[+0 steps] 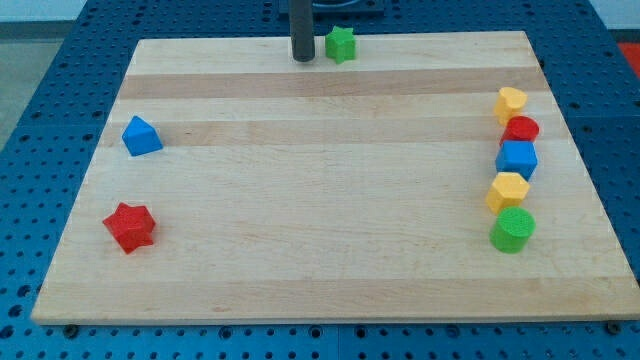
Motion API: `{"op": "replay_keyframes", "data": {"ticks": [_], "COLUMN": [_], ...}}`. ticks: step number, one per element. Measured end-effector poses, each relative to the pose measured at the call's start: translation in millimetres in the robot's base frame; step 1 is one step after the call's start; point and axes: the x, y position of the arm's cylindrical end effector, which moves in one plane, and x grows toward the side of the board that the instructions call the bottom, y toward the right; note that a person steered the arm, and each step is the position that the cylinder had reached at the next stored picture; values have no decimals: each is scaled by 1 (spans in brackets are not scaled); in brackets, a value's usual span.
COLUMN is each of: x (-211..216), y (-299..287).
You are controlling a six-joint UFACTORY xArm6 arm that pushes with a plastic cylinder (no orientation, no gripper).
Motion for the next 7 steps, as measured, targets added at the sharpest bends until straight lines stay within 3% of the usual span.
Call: {"op": "replay_keyframes", "data": {"ticks": [1,2,3,5,6,7], "x": [-25,-11,36,76,84,73], "y": [31,54,96,33,91,110]}}
